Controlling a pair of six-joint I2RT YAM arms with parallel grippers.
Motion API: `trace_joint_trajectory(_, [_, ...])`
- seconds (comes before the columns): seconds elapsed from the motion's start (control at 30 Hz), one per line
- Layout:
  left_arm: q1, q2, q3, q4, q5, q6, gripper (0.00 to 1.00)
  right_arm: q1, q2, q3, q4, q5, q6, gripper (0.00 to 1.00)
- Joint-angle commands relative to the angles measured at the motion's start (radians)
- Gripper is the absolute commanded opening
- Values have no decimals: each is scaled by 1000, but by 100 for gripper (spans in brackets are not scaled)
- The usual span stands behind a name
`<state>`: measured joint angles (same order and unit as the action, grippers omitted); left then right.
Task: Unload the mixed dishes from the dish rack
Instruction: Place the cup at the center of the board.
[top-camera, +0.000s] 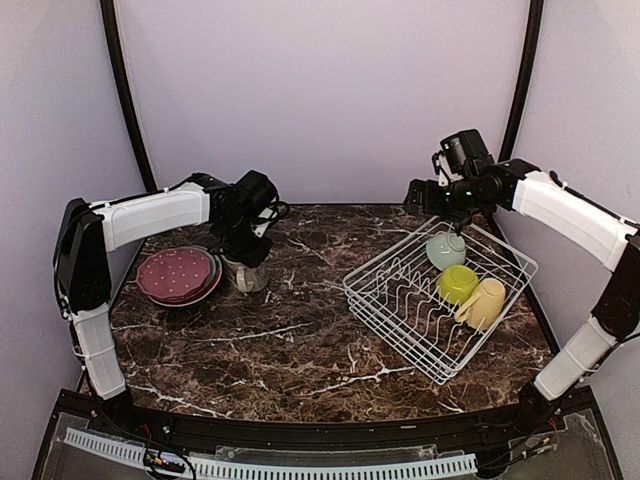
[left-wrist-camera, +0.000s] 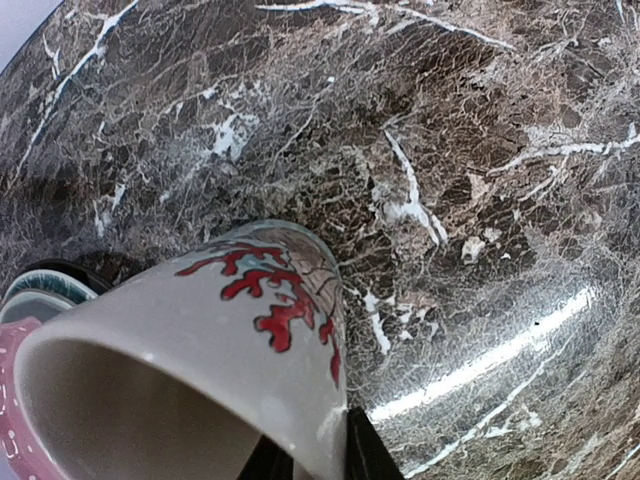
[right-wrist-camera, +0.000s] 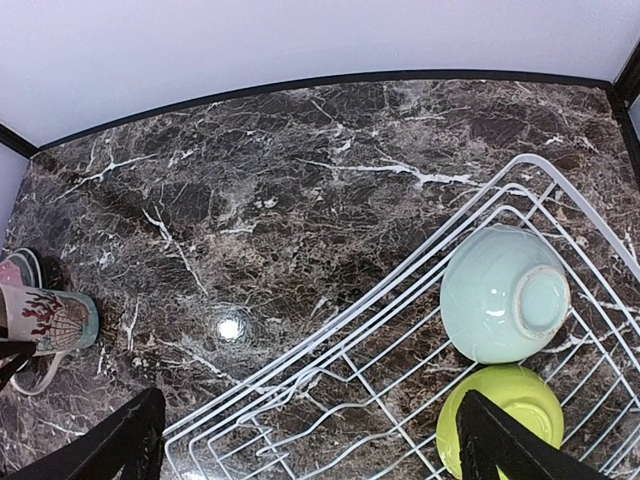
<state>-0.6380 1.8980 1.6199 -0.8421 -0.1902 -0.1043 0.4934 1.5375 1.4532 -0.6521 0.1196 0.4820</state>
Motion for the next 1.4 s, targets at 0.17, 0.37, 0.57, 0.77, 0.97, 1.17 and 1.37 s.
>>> trace_joint_trajectory(0.17, [-4,-20,32,-9,-40,11,25,8,-22,20,-3,37,-34,99])
trace_joint_trajectory(0.37, [-5,-60,18,14,-26,12,35,8,-21,9,-41,29,-62,99])
trace_joint_trajectory(0.57, [-5,-110,-7,51,-5,13,42,8,-32,-17,-119,108,-78,99])
trace_joint_trajectory(0.77, [-5,-167,-42,99,28,15,49,-10,-24,-47,-215,198,-60,99])
trace_joint_trajectory(0.97, [-5,-278,-121,203,59,25,56,-46,-41,-46,-440,216,24,99])
trace_joint_trajectory(1.17, [-5,-420,-210,331,134,25,64,-155,-171,-155,-560,128,96,99])
trace_joint_trajectory(1.37, [-5,-470,-262,405,175,22,66,-216,-237,-213,-580,93,333,99])
